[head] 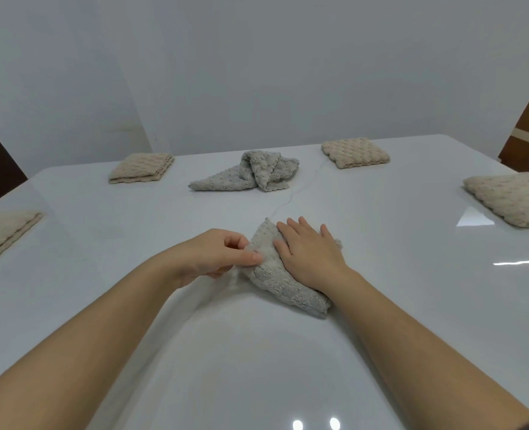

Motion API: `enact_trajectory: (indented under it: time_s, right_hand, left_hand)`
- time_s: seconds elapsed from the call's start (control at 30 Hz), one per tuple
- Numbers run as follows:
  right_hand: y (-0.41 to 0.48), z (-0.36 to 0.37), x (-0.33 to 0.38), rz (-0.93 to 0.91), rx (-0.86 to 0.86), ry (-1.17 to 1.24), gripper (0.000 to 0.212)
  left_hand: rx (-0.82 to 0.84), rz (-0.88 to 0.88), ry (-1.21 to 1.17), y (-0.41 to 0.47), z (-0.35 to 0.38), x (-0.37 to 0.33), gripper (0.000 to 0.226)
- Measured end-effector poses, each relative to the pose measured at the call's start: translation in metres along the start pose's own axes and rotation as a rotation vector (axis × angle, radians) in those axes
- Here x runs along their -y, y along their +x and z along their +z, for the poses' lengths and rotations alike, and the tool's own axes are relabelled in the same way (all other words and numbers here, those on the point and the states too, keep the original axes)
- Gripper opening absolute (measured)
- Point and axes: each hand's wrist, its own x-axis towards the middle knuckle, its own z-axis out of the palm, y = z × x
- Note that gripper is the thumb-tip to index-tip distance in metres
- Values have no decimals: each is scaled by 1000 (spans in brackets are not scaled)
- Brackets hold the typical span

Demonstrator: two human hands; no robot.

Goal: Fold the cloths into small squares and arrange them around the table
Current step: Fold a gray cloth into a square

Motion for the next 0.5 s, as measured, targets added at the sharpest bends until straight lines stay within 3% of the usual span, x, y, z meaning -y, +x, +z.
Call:
enact_trajectory:
  time_s: [0.1, 0.23, 0.5]
  right_hand:
    - [1, 0, -2, -4, -1, 7, 53]
    - [2, 1, -3, -4, 7, 23, 54]
    - [2, 2, -3, -10, -3, 24, 53]
  left_hand:
    - [74, 97, -14, 0, -2, -1, 24]
    - [96, 29, 100, 2, -6, 3, 18]
    - [46, -3, 7, 1, 0, 9, 38]
